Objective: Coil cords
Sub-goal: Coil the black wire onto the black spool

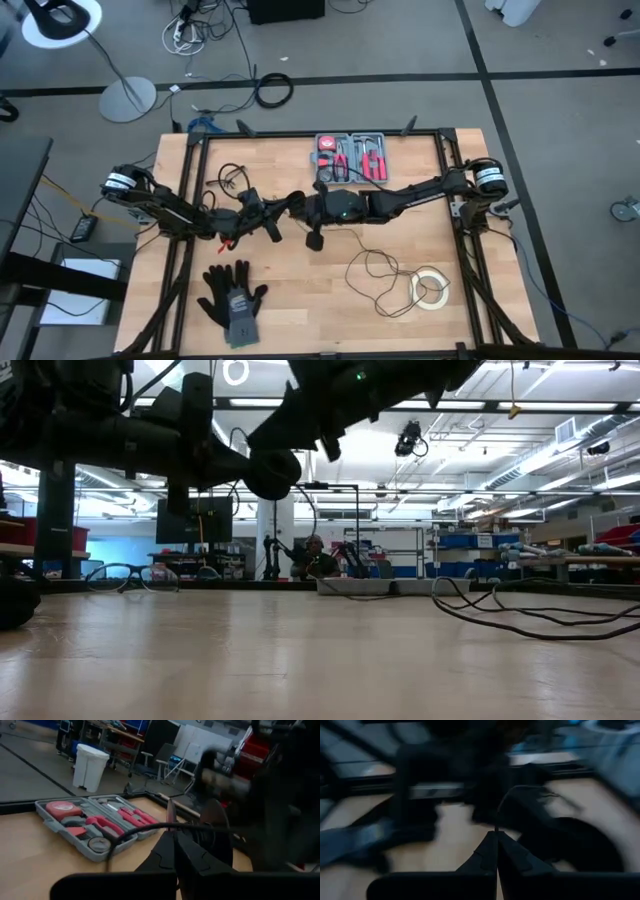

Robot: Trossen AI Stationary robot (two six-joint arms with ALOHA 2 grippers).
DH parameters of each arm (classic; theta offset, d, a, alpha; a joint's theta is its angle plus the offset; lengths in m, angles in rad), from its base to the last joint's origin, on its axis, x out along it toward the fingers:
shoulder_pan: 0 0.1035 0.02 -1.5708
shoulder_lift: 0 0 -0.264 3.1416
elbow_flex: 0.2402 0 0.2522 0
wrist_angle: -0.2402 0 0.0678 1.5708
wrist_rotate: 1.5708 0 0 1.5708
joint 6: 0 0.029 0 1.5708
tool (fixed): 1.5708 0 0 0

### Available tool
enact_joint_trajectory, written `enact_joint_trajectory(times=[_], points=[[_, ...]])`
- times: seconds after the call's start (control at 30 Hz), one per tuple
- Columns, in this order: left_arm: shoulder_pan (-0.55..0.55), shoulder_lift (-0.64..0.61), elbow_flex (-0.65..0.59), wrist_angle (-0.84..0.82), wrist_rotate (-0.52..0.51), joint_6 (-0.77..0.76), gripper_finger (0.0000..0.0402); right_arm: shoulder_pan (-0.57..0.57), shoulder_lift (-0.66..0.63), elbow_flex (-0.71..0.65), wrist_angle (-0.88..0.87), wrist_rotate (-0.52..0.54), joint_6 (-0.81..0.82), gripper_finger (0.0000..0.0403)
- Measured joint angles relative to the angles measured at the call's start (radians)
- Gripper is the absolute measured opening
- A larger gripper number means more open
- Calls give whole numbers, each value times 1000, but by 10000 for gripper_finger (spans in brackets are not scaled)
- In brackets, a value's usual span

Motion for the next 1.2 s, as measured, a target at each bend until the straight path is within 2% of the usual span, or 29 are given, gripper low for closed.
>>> enact_joint_trajectory(times=[0.17, 0.23, 0.33, 0.47, 0.57, 0.7, 0.83, 0.93, 1.1, 1.2], points=[[0, 0, 0, -14, 0, -8, 0, 2, -52, 0, -96, 277, -5, 0], [0, 0, 0, -14, 0, -5, 0, 4, -76, 0, -187, 345, 26, 0], [-4, 0, 0, -5, 16, -3, 0, 0, -106, 0, -368, 385, 141, 0], [-3, 0, 1, 10, 14, 2, 0, -1, -117, -7, -641, 388, 322, 0], [-7, 0, -1, 31, 13, 22, 0, 19, -117, -80, -703, 386, 406, 0], [-7, 0, -1, 48, 10, 31, 0, 60, -132, -231, -613, 308, 513, 0], [-7, 0, -1, 51, 6, 32, 0, 97, -210, -429, -409, 259, 613, 0], [-6, 0, -1, 54, -7, 32, 0, 110, -306, -570, -304, 232, 668, 0], [-7, 0, -1, 61, -22, 30, 0, 108, -496, -745, -287, 197, 728, 0], [-6, 0, -1, 72, -29, 28, 0, 86, -626, -827, -284, 137, 749, 0]])
